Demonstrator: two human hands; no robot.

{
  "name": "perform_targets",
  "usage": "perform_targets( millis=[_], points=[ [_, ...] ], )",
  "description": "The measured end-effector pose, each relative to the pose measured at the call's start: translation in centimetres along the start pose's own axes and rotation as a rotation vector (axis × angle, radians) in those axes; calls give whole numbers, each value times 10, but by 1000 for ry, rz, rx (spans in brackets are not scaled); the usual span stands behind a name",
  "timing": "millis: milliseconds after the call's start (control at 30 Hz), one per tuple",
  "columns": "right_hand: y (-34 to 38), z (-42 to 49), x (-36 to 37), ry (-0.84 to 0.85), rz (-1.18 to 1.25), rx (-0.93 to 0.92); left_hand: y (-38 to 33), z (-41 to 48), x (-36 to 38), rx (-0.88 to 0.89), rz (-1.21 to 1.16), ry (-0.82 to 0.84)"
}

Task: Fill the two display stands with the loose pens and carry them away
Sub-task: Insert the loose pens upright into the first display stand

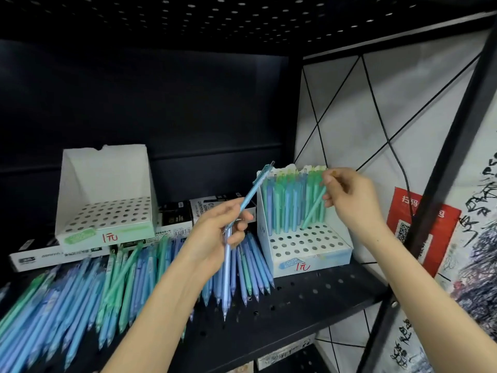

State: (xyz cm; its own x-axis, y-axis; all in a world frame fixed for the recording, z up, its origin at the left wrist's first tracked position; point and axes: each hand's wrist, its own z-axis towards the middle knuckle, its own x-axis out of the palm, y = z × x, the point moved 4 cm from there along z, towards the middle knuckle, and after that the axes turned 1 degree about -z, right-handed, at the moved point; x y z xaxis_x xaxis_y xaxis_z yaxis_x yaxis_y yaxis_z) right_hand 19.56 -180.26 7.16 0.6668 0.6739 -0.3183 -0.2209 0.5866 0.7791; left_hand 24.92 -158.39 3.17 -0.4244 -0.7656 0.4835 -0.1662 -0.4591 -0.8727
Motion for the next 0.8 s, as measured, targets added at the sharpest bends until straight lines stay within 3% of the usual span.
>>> perform_targets(
  millis=[400,467,533,600,667,800],
  points=[
    [6,15,29,169,-195,86,2,-3,5,40,54,30],
    [8,12,28,116,-247,62,2,-5,6,47,67,43],
    [20,4,21,-64,-355,-71,2,-7,7,60,86,63],
    [37,-7,19,-149,-239,-143,0,-9,10,83,136,92],
    [50,-13,24,-52,-3,-68,0,-11,13,115,223,129],
    [57,-19,30,117,225,84,4,-16,18,155,416,172]
  ],
)
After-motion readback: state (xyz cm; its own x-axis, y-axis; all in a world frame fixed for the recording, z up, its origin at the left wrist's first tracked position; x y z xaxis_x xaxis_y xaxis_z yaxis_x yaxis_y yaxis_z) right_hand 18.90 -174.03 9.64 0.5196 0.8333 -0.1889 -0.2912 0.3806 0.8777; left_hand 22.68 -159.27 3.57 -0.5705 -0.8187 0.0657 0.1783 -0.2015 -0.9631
